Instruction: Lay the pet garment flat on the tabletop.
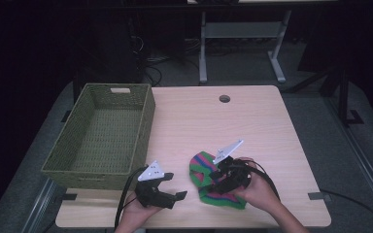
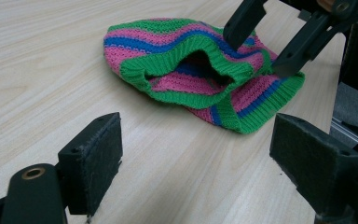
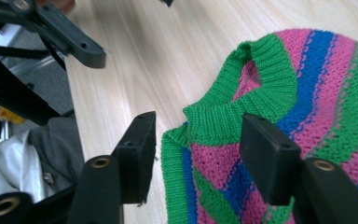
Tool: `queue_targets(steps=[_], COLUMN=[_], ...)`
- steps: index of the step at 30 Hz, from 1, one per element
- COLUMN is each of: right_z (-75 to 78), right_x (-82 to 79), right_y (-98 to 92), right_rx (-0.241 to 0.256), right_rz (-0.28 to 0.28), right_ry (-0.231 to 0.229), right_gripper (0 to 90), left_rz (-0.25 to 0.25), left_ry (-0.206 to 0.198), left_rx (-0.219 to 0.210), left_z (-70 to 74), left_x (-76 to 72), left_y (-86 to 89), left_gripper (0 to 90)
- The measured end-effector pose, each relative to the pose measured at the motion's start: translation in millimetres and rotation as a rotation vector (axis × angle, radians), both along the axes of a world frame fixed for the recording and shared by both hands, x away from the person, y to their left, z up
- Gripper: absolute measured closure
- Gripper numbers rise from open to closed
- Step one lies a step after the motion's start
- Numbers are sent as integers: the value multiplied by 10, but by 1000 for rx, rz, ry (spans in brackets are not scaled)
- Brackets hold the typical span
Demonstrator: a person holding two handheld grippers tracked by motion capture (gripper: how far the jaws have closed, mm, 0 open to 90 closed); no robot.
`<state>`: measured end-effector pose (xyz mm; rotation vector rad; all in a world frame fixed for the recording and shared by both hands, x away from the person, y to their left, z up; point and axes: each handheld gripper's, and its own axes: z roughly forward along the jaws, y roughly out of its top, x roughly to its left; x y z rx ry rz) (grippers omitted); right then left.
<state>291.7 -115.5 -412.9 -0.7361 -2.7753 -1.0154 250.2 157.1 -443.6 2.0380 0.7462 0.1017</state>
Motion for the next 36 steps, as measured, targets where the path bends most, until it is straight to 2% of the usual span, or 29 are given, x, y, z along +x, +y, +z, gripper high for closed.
queue_targets(steps=[7,8,10,13,15,16,18,22,25,36], right_z=[-66,-93,-105,-135,-143,-156,-164,-155,-130,22], right_x=[15,30,37,41,40,33,37,35,25,23], right_y=[62,71,79,87,91,98,98,91,63,-127], right_rx=[-55,-75,-84,-116,-119,-132,-136,-133,-129,-47], right_rz=[-9,-14,-24,-33,-30,-27,-23,-31,-26,-61], right_ry=[-34,-39,-31,-54,-57,-60,-56,-46,-63,-55], right_gripper=[530,576,599,646,663,716,751,793,819,830], left_rz=[1,2,1,3,5,5,4,5,7,8], left_ry=[2,3,3,4,7,7,8,6,12,10], left_rx=[-5,-5,-5,-5,-9,-9,-6,-11,-12,-29], left_z=[-4,-1,-1,-3,-3,-5,-9,-4,-4,1], left_x=[-1,-9,-11,-8,-6,-4,-1,-9,-10,5], left_y=[-9,-13,-13,-9,-7,-6,-8,-14,-16,-3], left_gripper=[167,167,167,167,167,167,167,167,167,167])
